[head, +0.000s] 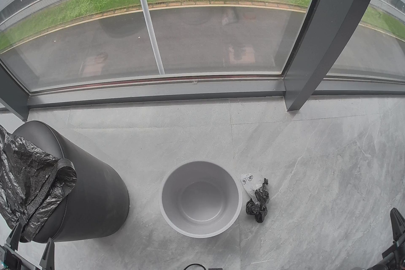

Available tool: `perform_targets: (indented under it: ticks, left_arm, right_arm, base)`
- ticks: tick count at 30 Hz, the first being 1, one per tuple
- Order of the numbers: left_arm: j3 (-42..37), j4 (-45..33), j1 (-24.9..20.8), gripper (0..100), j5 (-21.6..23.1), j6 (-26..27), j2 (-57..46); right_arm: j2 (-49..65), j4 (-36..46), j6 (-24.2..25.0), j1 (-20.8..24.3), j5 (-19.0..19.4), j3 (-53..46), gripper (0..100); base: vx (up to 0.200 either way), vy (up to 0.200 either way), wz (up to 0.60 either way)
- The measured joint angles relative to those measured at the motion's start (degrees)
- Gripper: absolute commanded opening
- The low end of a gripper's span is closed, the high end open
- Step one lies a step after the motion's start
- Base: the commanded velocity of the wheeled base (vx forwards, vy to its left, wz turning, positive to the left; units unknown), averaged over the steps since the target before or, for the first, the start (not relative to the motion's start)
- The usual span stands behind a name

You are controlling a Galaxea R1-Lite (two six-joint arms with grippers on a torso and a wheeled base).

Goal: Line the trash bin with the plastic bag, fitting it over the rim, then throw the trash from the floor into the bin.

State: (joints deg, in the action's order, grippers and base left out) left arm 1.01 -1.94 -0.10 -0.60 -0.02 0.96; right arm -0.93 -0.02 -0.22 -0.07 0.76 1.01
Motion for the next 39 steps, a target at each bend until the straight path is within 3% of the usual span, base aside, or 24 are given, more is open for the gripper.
perform_targets:
  ticks: [13, 39]
  left_arm:
    - [0.0, 1.5, 0.0, 100, 3.5, 2.6, 0.0]
    - [0.0, 1.5, 0.0, 100, 3.2, 0.0, 0.0]
  right_arm:
    - [0.0, 0.0, 0.1, 0.0, 0.0, 0.0, 0]
    - [0.0, 0.0, 0.0, 0.0, 0.0, 0.0, 0]
  base:
    - [0.0, 0.0, 0.0]
    - [0.0, 0.0, 0.0]
